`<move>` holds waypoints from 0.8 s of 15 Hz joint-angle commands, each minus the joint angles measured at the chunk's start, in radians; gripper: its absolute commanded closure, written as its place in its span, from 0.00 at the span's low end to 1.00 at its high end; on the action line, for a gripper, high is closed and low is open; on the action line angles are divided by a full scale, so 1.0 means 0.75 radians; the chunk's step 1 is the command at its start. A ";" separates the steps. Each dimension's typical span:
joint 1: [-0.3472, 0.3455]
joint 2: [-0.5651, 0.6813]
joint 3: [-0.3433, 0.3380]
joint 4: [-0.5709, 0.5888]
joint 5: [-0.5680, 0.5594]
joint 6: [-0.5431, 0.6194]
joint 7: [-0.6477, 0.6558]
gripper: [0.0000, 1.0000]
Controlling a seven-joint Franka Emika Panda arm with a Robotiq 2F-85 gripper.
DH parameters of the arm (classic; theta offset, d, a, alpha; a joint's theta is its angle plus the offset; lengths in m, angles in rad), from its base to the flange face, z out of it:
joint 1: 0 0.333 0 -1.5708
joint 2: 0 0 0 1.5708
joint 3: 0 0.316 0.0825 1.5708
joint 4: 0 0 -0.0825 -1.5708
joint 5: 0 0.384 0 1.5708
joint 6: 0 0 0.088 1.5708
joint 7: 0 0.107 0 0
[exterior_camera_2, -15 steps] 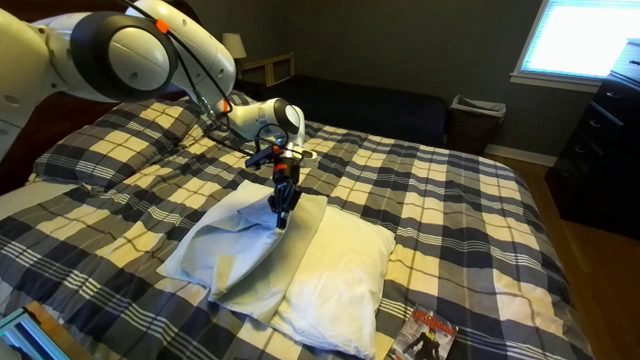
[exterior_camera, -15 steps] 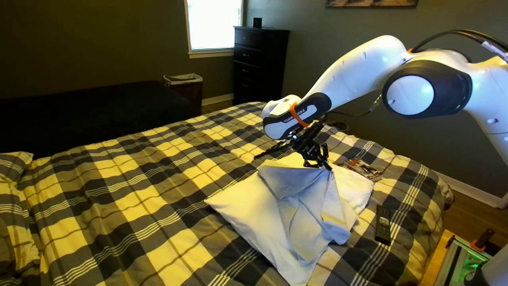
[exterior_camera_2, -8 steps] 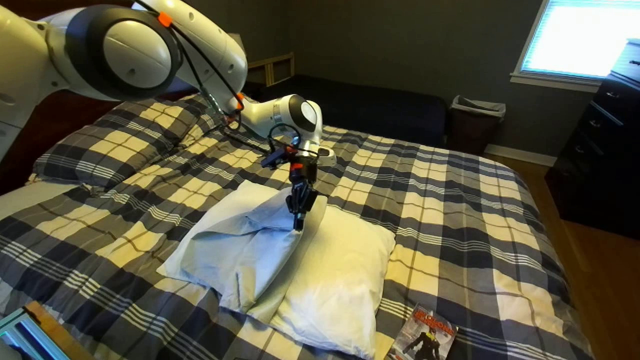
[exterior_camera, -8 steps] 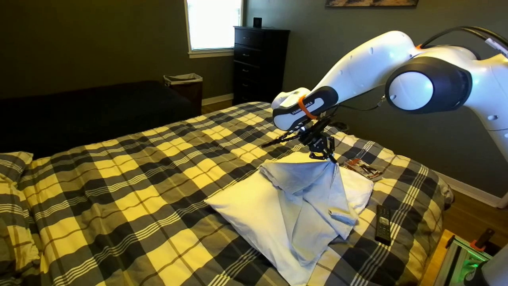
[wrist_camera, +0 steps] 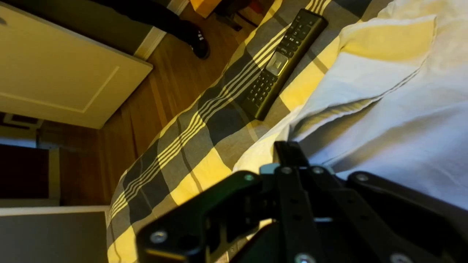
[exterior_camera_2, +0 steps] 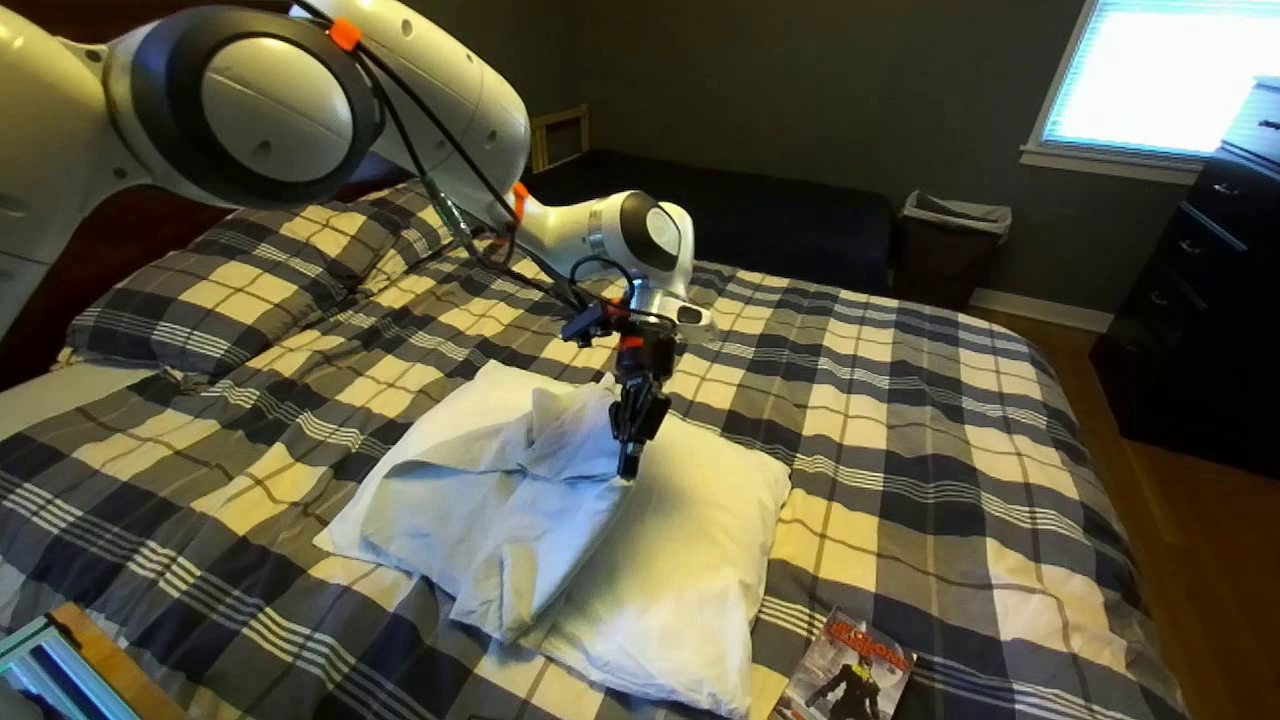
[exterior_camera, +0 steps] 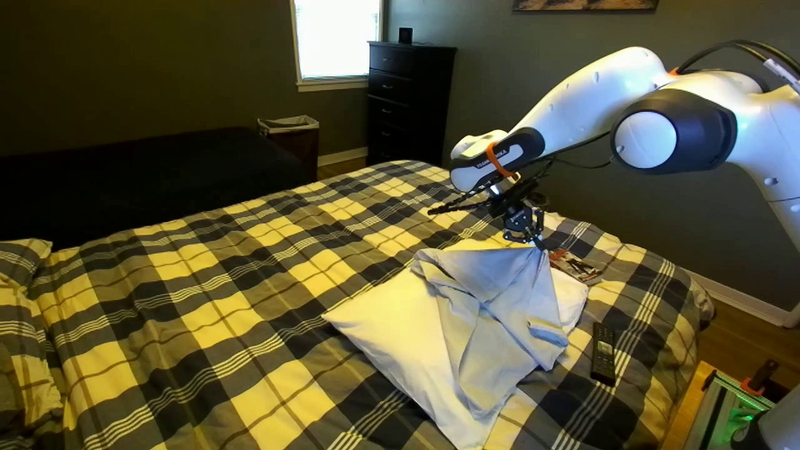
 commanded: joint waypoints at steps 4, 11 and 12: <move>-0.050 -0.046 -0.038 -0.057 0.004 0.224 0.054 1.00; -0.050 -0.023 -0.059 -0.011 -0.001 0.306 0.034 0.99; -0.049 -0.022 -0.059 -0.011 -0.001 0.306 0.034 0.99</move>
